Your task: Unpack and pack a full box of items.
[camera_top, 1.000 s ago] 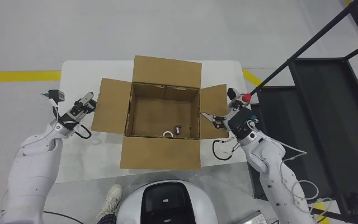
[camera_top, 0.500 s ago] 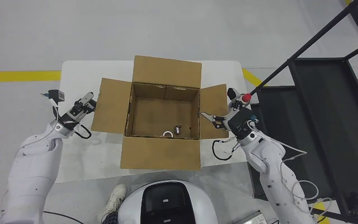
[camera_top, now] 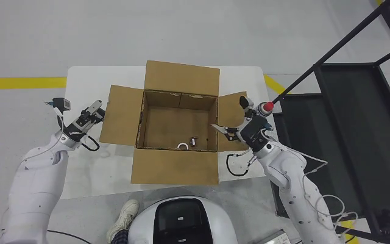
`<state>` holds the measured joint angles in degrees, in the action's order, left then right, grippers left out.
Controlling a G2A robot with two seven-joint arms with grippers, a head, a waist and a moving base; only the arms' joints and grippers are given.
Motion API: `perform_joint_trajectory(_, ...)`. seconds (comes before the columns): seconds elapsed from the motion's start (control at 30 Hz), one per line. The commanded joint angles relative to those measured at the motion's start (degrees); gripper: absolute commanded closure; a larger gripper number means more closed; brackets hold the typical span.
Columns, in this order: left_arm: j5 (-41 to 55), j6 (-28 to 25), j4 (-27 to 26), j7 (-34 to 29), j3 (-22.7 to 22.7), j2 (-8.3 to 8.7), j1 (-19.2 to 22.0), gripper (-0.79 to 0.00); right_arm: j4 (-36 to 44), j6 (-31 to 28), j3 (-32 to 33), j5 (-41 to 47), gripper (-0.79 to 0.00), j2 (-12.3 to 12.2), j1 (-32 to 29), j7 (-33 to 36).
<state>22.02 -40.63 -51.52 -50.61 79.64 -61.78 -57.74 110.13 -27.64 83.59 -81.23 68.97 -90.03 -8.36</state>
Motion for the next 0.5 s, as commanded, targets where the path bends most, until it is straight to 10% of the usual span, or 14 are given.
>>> perform_joint_trajectory(0.0, 0.00, 0.00, 0.00, 0.00, 0.00, 0.00, 0.00, -0.785, 0.17, -1.68, -1.60, 0.08, -0.785, -0.02, 1.61, 5.62)
perform_joint_trajectory(0.47, 0.00, 0.00, 0.00, 0.00, 0.00, 0.00, 0.00, -0.785, -0.90, -1.05, -9.92, 8.95, -0.785, 0.79, 7.94, 25.00)
